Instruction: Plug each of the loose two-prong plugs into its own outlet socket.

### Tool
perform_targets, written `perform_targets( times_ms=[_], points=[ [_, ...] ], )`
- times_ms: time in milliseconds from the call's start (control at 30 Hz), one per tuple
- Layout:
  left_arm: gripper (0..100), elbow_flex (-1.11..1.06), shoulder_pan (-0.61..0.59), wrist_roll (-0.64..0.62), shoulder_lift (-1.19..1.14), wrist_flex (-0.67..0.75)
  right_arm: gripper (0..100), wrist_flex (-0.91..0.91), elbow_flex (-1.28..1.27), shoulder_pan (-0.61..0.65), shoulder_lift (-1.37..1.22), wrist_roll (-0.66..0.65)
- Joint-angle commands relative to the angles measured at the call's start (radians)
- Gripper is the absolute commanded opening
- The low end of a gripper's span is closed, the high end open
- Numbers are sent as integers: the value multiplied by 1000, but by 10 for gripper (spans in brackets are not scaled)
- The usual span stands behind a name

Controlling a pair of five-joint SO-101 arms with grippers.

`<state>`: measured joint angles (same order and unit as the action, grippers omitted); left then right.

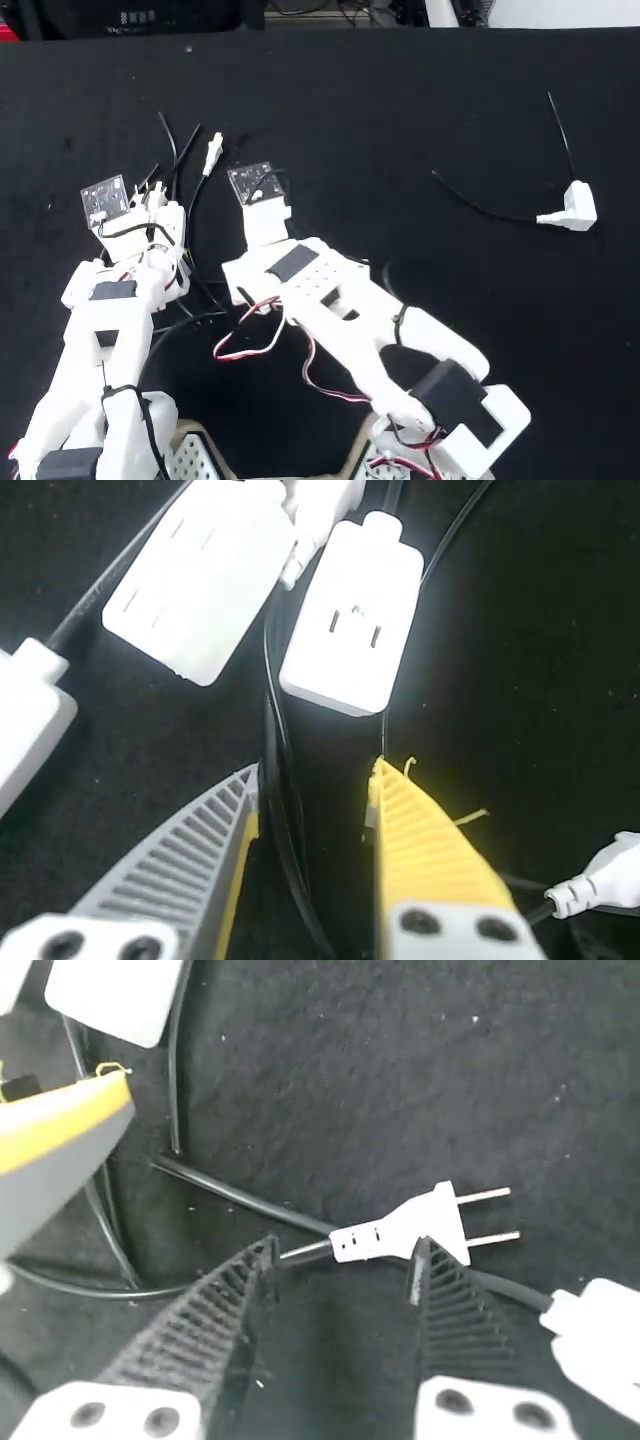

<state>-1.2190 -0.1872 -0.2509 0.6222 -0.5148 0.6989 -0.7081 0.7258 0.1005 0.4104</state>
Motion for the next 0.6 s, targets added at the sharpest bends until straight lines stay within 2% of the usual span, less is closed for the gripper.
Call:
perform_targets(
  times_ms=[0, 100, 200, 567],
  points=[
    [174, 10, -7, -9, 29, 15, 198, -26, 8, -18, -45, 29],
    [174, 10, -7, -9, 29, 15, 201, -26, 25, -103, -122, 117],
    [174, 10, -7, -9, 29, 15, 201, -14, 64, -146, -186, 138],
    [174, 10, -8, -9, 29, 15, 201, 249, 275, -120, -171, 137]
  ],
)
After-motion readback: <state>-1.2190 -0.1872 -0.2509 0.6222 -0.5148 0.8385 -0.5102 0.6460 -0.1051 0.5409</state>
